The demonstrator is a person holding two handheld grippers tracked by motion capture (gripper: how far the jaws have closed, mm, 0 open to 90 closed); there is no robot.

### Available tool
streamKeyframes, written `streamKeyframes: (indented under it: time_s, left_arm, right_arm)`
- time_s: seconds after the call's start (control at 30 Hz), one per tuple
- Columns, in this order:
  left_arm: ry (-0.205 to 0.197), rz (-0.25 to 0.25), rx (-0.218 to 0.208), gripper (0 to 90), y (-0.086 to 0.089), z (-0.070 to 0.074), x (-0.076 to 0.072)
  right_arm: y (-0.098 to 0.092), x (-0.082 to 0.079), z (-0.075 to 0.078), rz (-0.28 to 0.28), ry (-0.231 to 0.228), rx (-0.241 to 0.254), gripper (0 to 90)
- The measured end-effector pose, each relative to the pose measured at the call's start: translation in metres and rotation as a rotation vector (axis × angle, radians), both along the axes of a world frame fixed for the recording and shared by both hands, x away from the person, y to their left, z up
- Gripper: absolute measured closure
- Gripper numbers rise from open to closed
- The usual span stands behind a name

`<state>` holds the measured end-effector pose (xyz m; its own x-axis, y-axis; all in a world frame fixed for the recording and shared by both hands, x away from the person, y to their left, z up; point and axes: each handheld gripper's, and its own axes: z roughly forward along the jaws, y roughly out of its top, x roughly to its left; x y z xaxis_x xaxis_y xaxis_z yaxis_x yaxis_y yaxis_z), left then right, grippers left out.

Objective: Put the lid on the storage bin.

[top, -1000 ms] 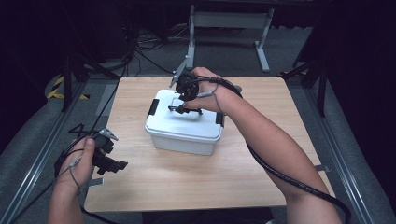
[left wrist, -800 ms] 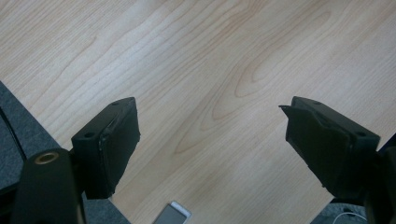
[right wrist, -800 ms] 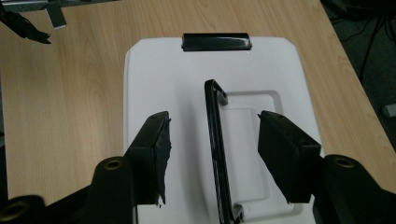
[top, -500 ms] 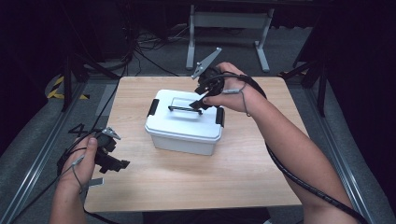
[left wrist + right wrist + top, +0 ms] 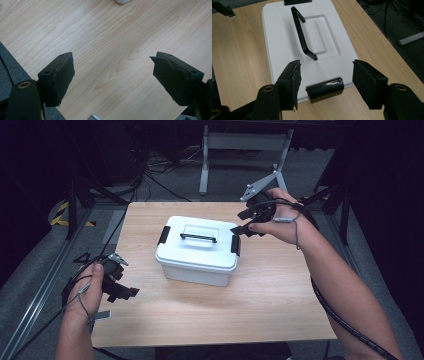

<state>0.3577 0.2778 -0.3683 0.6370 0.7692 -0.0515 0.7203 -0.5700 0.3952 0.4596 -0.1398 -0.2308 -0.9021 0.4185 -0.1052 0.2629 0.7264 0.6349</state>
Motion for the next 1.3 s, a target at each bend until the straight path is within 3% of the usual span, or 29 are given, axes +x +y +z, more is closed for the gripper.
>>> streamKeyframes:
  time_s: [0.2, 0.27, 0.33, 0.6, 0.77, 0.9, 1.1, 1.3]
  left_arm:
    - [-0.011, 0.05, -0.026, 18.2, 0.003, 0.001, 0.001]
    - [-0.02, 0.112, -0.039, 18.6, 0.005, 0.0, 0.002]
    - [-0.04, 0.137, -0.034, 20.2, 0.009, -0.001, 0.001]
    - [-0.045, 0.103, -0.055, 20.2, 0.012, -0.003, 0.001]
    - [-0.092, 0.071, -0.071, 22.2, 0.015, -0.005, 0.003]
    - [-0.117, 0.026, -0.085, 22.0, 0.015, -0.004, 0.002]
    - [-0.117, 0.024, -0.07, 21.5, 0.012, -0.006, 0.004]
    - [-0.113, 0.067, -0.04, 20.7, 0.001, -0.013, 0.009]
  right_arm:
    - [-0.03, 0.0, -0.002, -0.086, 0.0, -0.024, 41.4]
    - [-0.035, 0.001, -0.003, -0.101, 0.0, -0.027, 41.3]
    - [-0.051, 0.002, -0.008, -0.131, 0.011, -0.017, 41.3]
    - [-0.088, 0.001, -0.019, -0.185, 0.003, -0.015, 41.2]
    - [-0.113, 0.0, -0.026, -0.218, -0.001, -0.011, 40.9]
    - [-0.13, -0.005, -0.033, -0.233, -0.046, -0.038, 39.4]
    - [-0.149, -0.013, -0.059, -0.274, -0.069, -0.07, 39.5]
    - [-0.168, -0.015, -0.091, -0.314, -0.035, -0.039, 37.0]
